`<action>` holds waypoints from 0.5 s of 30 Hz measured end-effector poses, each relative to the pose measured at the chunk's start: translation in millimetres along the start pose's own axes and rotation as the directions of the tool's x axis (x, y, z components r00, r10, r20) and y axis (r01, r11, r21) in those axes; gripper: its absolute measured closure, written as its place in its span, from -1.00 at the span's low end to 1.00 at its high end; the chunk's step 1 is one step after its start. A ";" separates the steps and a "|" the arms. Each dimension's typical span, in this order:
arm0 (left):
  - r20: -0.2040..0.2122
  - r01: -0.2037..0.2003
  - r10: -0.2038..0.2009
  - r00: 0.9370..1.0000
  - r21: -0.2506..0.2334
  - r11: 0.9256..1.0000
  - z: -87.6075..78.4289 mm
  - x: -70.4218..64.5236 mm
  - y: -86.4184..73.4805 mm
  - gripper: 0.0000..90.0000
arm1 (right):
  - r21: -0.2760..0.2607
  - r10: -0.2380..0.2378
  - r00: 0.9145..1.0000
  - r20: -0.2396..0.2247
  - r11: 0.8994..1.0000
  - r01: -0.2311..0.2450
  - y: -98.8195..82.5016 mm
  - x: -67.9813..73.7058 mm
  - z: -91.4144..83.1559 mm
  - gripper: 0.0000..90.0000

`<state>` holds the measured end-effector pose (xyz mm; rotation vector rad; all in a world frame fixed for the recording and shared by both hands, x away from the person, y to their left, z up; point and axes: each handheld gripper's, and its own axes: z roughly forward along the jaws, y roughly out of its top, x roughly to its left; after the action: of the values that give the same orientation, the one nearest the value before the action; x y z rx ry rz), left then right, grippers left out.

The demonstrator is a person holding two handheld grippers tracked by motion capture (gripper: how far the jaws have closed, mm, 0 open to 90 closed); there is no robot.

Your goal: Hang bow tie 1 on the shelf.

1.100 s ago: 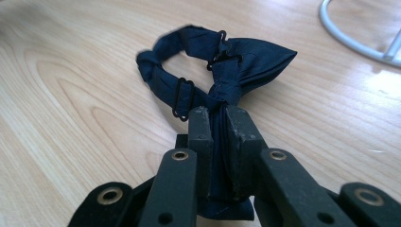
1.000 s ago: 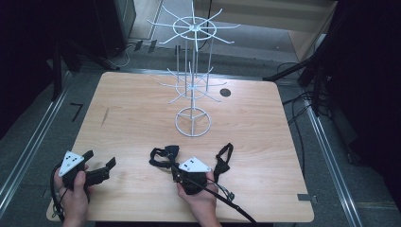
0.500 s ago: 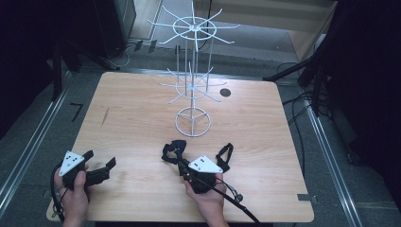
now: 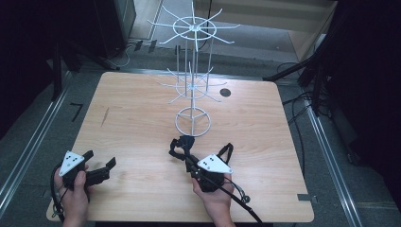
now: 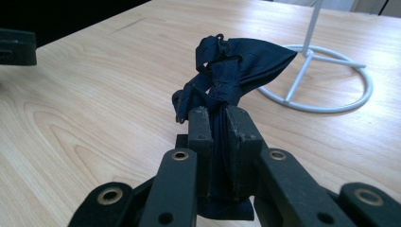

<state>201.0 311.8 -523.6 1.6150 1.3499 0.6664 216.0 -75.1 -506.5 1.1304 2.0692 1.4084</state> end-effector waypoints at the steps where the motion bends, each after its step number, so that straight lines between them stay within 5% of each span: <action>1: 0.000 0.000 0.000 1.000 0.000 1.000 0.0 0.0 0.0 -0.82 | -0.003 -0.003 1.000 0.004 1.000 0.003 0.6 -1.0 -1.1 0.84; 15: 0.000 -0.002 0.002 1.000 0.001 1.000 0.1 -0.2 0.0 -0.82 | -0.057 0.011 0.999 0.044 0.998 -0.009 8.7 -14.1 -17.8 0.84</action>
<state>201.1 311.6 -523.6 1.6169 1.3491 0.6673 215.6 -95.2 -492.9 1.1405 1.9835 1.4241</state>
